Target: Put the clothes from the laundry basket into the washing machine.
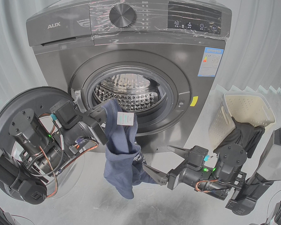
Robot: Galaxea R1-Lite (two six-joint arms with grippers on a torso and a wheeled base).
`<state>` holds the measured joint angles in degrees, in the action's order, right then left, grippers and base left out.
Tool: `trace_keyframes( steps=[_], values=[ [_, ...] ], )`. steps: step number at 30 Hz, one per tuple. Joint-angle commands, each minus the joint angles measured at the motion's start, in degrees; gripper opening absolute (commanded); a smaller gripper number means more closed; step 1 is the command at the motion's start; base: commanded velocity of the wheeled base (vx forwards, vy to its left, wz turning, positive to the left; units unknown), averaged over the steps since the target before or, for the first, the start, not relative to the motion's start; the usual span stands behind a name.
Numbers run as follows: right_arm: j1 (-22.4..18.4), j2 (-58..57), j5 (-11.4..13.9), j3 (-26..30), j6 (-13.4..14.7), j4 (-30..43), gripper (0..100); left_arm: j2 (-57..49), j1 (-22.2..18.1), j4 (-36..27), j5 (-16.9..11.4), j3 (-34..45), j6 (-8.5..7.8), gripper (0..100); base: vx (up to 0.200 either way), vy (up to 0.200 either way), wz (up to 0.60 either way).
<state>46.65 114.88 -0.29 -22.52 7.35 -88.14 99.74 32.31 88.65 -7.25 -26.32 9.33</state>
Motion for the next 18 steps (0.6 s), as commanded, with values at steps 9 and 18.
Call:
trace_keyframes(
  steps=[9,18],
  values=[
    [3.0,11.85,1.44,-8.42,-0.67,0.07,100,-0.95,0.83,0.03,-0.04,-0.31,0.17,0,0.0,0.0,0.0],
    [1.86,21.61,1.79,-19.32,-1.37,0.42,100,-1.13,1.44,0.03,-0.31,-0.05,-0.01,0,0.0,0.0,0.0]
  ],
)
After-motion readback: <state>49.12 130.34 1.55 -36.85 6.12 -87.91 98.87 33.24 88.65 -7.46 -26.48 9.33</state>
